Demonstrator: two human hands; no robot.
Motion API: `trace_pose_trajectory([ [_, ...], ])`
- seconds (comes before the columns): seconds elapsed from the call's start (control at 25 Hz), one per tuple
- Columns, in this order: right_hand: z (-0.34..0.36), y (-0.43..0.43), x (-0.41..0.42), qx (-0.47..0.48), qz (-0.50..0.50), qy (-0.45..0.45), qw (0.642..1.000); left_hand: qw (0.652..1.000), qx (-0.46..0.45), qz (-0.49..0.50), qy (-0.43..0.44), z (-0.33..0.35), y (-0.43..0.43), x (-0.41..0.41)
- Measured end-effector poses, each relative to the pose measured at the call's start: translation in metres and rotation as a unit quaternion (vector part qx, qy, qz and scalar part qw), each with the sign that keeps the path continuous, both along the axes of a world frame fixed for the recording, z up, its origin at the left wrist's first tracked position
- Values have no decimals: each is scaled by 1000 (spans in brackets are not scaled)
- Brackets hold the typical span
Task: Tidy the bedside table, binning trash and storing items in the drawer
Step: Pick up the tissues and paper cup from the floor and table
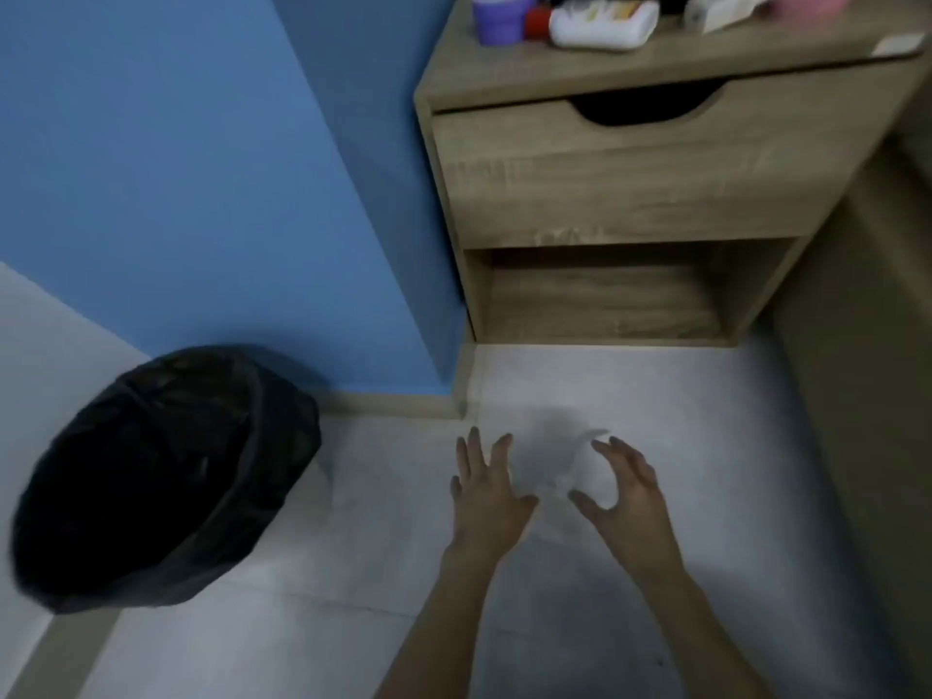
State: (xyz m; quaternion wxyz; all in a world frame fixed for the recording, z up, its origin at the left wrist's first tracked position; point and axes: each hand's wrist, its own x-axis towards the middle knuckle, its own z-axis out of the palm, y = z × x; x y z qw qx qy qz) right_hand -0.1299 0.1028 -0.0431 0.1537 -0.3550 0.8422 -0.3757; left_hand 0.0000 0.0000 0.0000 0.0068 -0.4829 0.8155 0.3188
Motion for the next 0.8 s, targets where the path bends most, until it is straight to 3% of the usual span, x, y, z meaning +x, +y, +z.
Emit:
trace_pose_trajectory([
  [0.16,-43,-12,8,119,72,-51,989,997,-5,15,-70,-46,-2,-2],
  [0.36,-74,-6,7,248,123,2,961,991,-128,24,-21,-70,0,0],
  [0.52,-95,-4,8,189,81,43,978,979,-200,21,-39,-83,-7,5],
  [0.64,-102,-7,-3,161,59,12,985,989,-141,52,2,-85,-5,2],
  [0.8,-63,-25,-22,44,35,29,998,981,-180,46,48,-71,-13,-9],
])
